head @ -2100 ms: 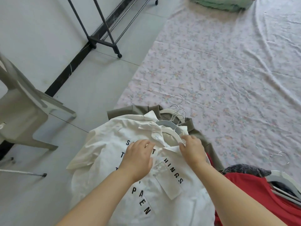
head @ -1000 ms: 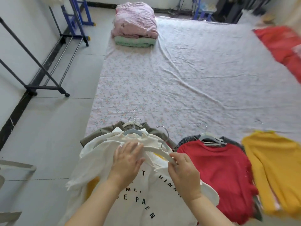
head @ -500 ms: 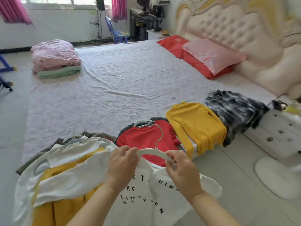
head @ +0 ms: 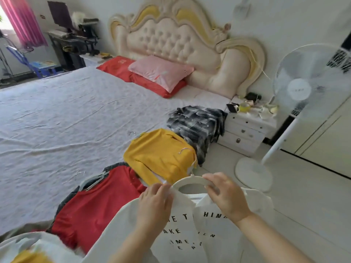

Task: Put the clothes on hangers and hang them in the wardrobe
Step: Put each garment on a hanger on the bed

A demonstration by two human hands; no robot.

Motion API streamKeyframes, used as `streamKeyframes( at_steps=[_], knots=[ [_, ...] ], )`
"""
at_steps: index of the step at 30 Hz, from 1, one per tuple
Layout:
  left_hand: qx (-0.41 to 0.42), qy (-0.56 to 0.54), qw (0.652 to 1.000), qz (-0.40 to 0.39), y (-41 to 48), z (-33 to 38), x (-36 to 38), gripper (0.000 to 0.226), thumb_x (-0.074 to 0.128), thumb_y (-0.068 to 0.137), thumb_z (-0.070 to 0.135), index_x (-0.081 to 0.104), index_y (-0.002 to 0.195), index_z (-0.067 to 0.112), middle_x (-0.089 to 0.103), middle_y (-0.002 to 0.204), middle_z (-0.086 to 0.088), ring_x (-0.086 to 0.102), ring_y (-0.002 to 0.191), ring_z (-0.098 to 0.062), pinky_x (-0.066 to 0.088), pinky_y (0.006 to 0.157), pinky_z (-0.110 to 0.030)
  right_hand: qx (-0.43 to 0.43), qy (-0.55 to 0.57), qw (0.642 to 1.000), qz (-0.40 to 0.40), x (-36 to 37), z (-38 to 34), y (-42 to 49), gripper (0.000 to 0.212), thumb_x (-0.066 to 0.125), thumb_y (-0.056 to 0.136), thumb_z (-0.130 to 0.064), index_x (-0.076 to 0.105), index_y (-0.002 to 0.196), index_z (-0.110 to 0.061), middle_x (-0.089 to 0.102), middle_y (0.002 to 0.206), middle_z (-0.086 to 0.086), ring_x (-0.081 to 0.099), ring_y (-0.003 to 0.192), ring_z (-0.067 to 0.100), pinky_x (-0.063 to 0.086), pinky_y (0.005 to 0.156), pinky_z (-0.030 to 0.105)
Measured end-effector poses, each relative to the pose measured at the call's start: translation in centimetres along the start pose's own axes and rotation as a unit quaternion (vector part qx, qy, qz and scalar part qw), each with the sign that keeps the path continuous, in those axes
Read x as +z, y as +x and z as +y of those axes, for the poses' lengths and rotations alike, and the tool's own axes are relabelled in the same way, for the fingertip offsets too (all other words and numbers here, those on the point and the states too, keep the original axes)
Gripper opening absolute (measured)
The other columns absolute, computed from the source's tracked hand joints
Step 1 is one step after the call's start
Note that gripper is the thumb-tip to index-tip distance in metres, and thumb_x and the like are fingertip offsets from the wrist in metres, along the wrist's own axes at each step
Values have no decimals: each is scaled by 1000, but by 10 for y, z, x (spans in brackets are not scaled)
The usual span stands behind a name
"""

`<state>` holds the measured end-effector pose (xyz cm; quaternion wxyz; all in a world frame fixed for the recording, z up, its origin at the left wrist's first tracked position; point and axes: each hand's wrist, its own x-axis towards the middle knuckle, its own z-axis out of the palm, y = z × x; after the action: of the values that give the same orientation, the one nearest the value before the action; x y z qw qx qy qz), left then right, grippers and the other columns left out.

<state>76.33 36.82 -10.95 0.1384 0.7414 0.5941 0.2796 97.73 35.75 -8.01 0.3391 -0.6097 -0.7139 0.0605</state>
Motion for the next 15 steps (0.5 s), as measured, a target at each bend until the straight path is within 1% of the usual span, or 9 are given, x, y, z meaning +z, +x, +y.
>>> streamKeyframes(
  at_steps=[1, 2, 4, 5, 8, 10, 12, 15],
  knots=[
    [13, -4, 1000, -9, 16, 5, 11, 31, 58, 89, 26, 60, 119, 23, 57, 114, 0, 53, 107, -25, 33, 91, -35, 5, -11, 1000, 6, -5, 12, 10, 33, 76, 71, 1, 70, 101, -12, 64, 88, 1, 59, 78, 14, 40, 69, 14],
    [24, -8, 1000, -18, 31, 10, 21, 32, 53, 91, 30, 56, 123, 26, 55, 117, 2, 50, 110, -23, 29, 92, -31, 10, -22, 1000, 11, -10, 24, 20, 34, 76, 70, 1, 70, 101, -12, 64, 88, 2, 61, 76, 18, 45, 68, 18],
    [47, -16, 998, -37, 61, 21, 40, 35, 47, 93, 35, 50, 127, 31, 50, 120, 6, 45, 112, -18, 23, 90, -26, 26, -41, 999, 16, -21, 46, 39, 35, 76, 71, 0, 69, 102, -12, 63, 88, 2, 62, 72, 20, 53, 63, 31],
    [58, -21, 997, -46, 74, 27, 47, 36, 45, 93, 36, 49, 128, 32, 49, 121, 8, 44, 113, -16, 22, 90, -24, 31, -52, 998, 17, -26, 57, 49, 35, 76, 71, 0, 69, 103, -13, 63, 87, 2, 62, 71, 20, 54, 60, 33],
    [73, -32, 994, -73, 113, 46, 69, 38, 44, 93, 36, 45, 131, 33, 45, 126, 9, 41, 117, -15, 23, 94, -25, 42, -75, 996, 25, -36, 89, 76, 35, 75, 71, 1, 69, 103, -12, 62, 86, 4, 62, 73, 23, 56, 59, 34],
    [75, -35, 993, -82, 139, 60, 84, 39, 43, 93, 35, 44, 131, 34, 44, 128, 9, 40, 119, -14, 22, 95, -25, 52, -71, 996, 34, -42, 111, 95, 33, 73, 73, 1, 69, 103, -11, 62, 86, 6, 62, 76, 26, 57, 60, 39],
    [79, -39, 992, -92, 165, 73, 99, 39, 43, 93, 36, 43, 132, 33, 44, 128, 9, 40, 118, -14, 22, 95, -24, 61, -72, 995, 37, -47, 137, 115, 31, 72, 74, 1, 69, 104, -10, 62, 87, 7, 62, 77, 27, 56, 59, 43],
    [86, -28, 991, -100, 205, 92, 127, 41, 42, 93, 37, 41, 133, 32, 43, 127, 9, 39, 117, -13, 20, 92, -23, 70, -68, 995, 27, -51, 182, 146, 31, 71, 76, 0, 68, 105, -9, 62, 89, 8, 61, 80, 28, 56, 60, 44]
  ],
)
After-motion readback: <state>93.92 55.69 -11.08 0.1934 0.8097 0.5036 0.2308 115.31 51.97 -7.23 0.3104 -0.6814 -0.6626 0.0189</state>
